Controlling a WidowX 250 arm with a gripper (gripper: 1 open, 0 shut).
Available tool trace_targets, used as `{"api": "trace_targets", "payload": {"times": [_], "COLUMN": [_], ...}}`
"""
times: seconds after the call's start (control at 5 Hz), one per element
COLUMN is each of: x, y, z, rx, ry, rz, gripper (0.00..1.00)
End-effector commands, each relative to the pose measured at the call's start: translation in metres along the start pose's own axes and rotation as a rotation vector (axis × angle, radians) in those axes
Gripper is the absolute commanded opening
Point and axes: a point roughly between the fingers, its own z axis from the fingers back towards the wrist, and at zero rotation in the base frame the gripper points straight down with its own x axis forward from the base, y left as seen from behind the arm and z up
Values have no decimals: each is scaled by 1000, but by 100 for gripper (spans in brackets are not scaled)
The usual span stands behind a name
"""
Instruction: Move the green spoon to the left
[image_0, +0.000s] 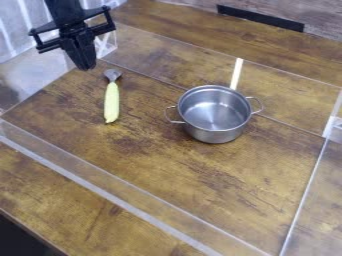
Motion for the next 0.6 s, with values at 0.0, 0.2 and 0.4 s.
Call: {"api": "trace_targets", "payload": {"times": [0.0, 0.2, 0.4], "x": [-2, 0, 4], "y": [13, 26, 38], "z": [9, -10, -26], "rx": [0, 6, 11], "ry": [-68, -54, -39], "rz": [78, 83, 76], "gripper": [0, 0, 0]}}
